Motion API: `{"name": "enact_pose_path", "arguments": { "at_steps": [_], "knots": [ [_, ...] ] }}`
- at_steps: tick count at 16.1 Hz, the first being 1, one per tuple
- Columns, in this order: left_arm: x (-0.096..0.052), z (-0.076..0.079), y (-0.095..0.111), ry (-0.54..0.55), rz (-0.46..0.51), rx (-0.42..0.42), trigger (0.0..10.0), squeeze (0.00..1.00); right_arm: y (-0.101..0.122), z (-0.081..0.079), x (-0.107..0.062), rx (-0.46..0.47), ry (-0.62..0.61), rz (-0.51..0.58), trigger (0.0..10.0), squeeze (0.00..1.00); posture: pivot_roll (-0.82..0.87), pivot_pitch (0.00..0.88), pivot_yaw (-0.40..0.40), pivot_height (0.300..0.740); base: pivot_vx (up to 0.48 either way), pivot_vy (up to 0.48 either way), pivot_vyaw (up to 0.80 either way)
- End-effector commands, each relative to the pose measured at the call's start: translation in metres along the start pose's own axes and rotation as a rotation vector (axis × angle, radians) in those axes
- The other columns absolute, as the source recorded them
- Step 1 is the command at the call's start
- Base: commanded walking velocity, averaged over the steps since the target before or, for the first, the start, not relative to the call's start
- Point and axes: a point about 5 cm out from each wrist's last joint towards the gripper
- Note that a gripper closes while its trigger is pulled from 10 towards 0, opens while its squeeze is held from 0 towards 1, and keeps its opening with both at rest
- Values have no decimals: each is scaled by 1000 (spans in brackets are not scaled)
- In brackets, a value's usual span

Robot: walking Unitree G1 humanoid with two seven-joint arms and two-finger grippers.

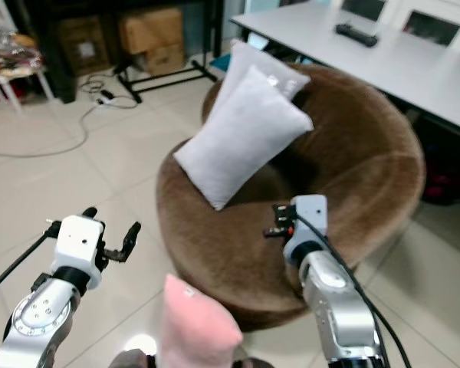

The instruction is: Move the pillow to the sofa from floor

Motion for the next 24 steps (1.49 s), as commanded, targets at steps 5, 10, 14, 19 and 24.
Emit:
{"name": "enact_pose_path", "arguments": {
  "at_steps": [5, 10, 14, 19, 24],
  "knots": [
    [5, -2, 6, 7, 40, -8, 10000, 376, 2, -1, 4, -45, 4, 5, 10000, 0, 90, 0, -71, 701, 0, -74, 0],
    [7, -7, 9, 27, 64, -4, 10000, 369, 3, -4, 6, -43, 7, 23, 10000, 0, 90, 0, -67, 701, 0, 0, 0],
    [6, -8, 9, 48, 68, -29, 10000, 373, 3, -9, 10, -57, 32, 18, 10000, 0, 96, 0, -75, 701, 0, 120, 0],
    [4, -10, 6, 70, 55, -26, 10000, 373, 2, -10, 14, -97, 55, -2, 10000, 0, 106, 0, -94, 701, 0, 96, 0],
    [1, -17, 4, 100, 47, -7, 10000, 365, -3, -11, 13, -63, 70, -10, 10000, 0, 108, 0, -96, 681, 0, 0, 0]
  ]
}}
Point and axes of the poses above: a point about 5 cm out from each wrist's last joint towards the gripper, its own x axis pointing out of the wrist towards the gripper, its own y axis along the axis of the wrist's last joint, z = x × y, and after that the axes turned 3 degrees about x, right-handed
